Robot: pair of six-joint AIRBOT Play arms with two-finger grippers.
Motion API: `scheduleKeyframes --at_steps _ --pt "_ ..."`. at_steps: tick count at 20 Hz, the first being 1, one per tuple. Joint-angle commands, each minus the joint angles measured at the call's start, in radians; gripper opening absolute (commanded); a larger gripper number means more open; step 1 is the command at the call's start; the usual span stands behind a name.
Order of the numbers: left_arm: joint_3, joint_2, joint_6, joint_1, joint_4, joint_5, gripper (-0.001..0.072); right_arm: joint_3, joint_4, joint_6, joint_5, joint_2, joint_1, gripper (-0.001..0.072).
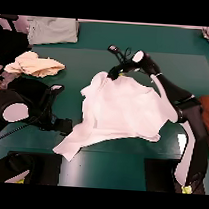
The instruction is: Fold the shirts.
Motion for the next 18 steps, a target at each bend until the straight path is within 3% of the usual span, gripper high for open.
scheduleKeyframes --at_steps 1,4,9,15,18 --pt "-0.001 -0.003 0.030 0.001 0.019 0.072 0.0713 -0.002 -0.251 0.327 -0.019 0.080 -0.065 0.0014" --pt "-0.007 -0.007 0.030 0.001 0.067 0.093 0.0714 -0.002 -0.430 0.517 0.118 0.124 -0.122 0.0014" --pt "-0.084 -0.007 0.037 0.001 0.097 0.118 0.0714 -0.003 -0.497 0.531 0.364 0.175 -0.166 0.0015" --pt "-0.255 -0.007 0.055 0.001 0.147 0.120 0.0715 -0.195 -0.511 0.533 0.321 0.344 -0.166 0.0016" --pt "-0.291 -0.007 0.024 0.001 0.127 0.208 0.0717 -0.319 -0.508 0.533 0.280 0.404 -0.162 0.0016"
